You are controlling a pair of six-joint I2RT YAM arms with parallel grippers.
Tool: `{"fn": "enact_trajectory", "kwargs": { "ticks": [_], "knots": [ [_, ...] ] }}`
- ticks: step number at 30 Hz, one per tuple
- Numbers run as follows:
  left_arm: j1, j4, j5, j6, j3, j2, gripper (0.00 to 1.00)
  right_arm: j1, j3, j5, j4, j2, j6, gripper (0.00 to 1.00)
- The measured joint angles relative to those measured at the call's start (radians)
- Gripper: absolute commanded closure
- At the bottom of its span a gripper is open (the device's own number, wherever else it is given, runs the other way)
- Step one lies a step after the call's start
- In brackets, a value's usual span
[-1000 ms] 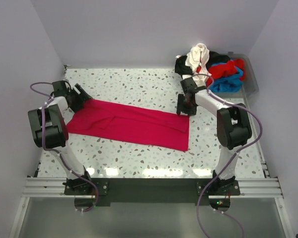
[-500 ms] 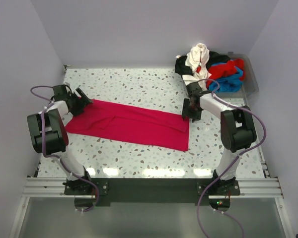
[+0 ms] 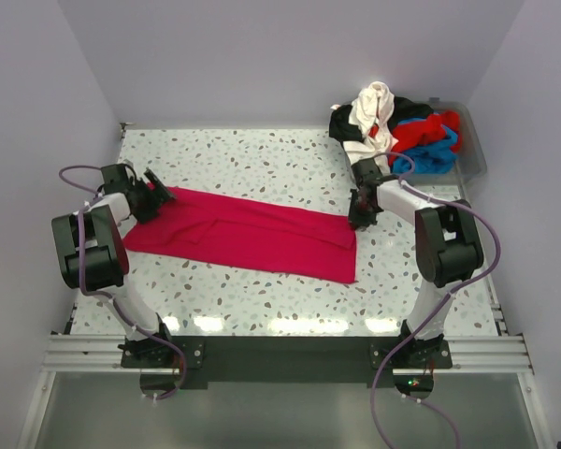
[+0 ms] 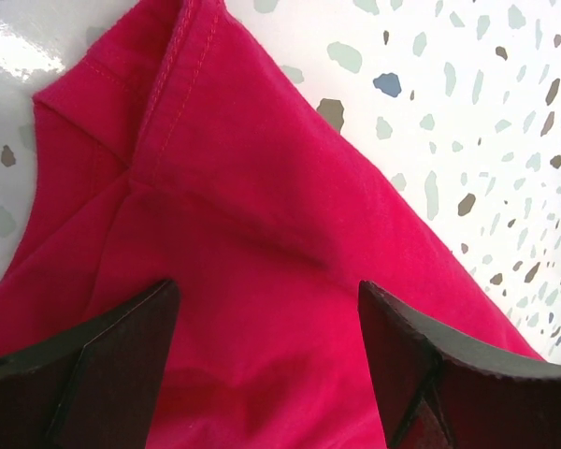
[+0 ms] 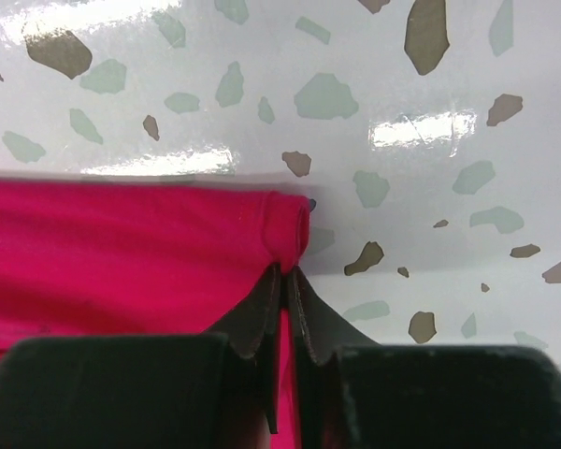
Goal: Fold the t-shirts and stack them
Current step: Fold the tshirt
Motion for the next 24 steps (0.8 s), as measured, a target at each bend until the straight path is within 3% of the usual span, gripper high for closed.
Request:
{"fn": "enact_trajectory", "kwargs": {
  "ticks": [1,11,12,14,16,19,24],
  "knots": [
    [0.000,0.000,-0.004,0.005,0.000,0.000,0.17,-0.002,0.000,0.000,0.000,0.000,0.001,1.00],
    [-0.005,-0.005,-0.045,0.041,0.000,-0.002,0.17,-0.035,0.001,0.008,-0.002,0.000,0.001,0.99],
    [-0.007,-0.007,-0.050,0.045,0.000,-0.003,0.17,-0.040,0.001,0.008,-0.002,0.000,0.000,0.96],
    [-0.009,-0.013,-0.056,0.051,0.002,-0.006,0.17,-0.050,0.002,0.008,-0.005,0.000,0.003,0.71],
    [-0.014,-0.027,-0.075,0.066,0.004,-0.013,0.17,-0.057,0.007,0.016,-0.010,0.000,-0.008,0.57],
    [-0.032,-0.064,-0.120,0.093,0.006,-0.035,0.16,-0.067,0.013,0.026,-0.017,-0.002,-0.023,0.49],
    [-0.121,-0.139,-0.202,0.126,0.009,-0.131,0.16,-0.070,0.012,0.026,-0.033,-0.061,-0.051,0.45]
  ]
}}
